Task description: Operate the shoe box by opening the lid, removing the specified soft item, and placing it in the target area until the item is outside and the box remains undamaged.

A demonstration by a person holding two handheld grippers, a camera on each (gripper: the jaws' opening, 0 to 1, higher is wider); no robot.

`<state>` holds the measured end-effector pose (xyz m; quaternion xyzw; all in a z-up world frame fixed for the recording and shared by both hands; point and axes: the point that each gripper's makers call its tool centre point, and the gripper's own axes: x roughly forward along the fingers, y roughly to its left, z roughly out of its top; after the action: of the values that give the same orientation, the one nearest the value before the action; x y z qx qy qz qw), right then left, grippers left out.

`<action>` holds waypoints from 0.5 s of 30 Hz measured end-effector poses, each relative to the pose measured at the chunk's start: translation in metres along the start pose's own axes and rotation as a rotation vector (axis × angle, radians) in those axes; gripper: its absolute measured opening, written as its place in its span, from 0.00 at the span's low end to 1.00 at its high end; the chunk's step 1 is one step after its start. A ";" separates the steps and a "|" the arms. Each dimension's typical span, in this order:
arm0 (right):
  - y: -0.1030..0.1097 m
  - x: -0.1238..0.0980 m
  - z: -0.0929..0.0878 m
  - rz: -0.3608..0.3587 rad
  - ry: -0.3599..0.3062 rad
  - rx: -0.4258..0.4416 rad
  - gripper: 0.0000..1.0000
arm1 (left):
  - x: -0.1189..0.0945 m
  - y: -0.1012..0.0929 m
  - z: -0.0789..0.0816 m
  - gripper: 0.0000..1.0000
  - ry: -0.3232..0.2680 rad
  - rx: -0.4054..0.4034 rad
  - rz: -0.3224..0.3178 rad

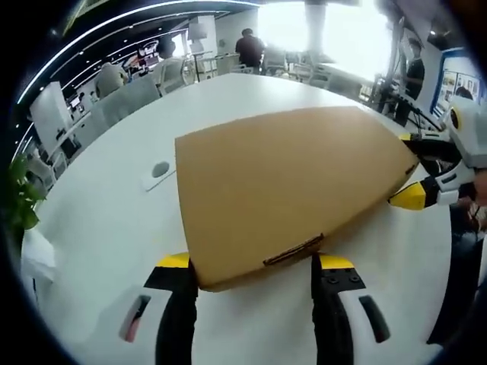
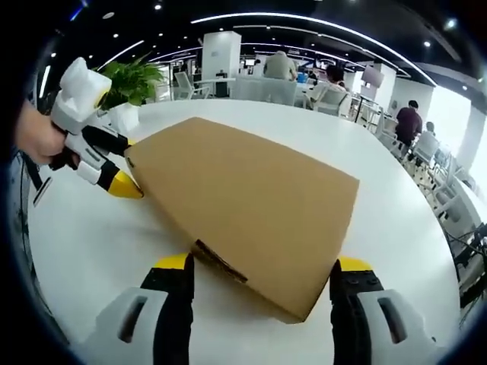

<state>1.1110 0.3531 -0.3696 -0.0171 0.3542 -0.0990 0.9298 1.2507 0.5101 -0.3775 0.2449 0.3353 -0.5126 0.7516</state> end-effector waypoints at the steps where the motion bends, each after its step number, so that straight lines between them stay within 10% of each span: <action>1: 0.000 0.000 0.000 0.003 0.002 -0.003 0.74 | -0.001 -0.002 -0.001 0.61 -0.011 -0.002 0.003; 15: 0.007 -0.005 -0.009 0.005 0.019 -0.028 0.72 | -0.005 -0.004 -0.009 0.60 0.003 -0.013 0.026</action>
<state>1.1027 0.3615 -0.3742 -0.0285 0.3644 -0.0921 0.9263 1.2431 0.5179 -0.3794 0.2453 0.3366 -0.5003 0.7591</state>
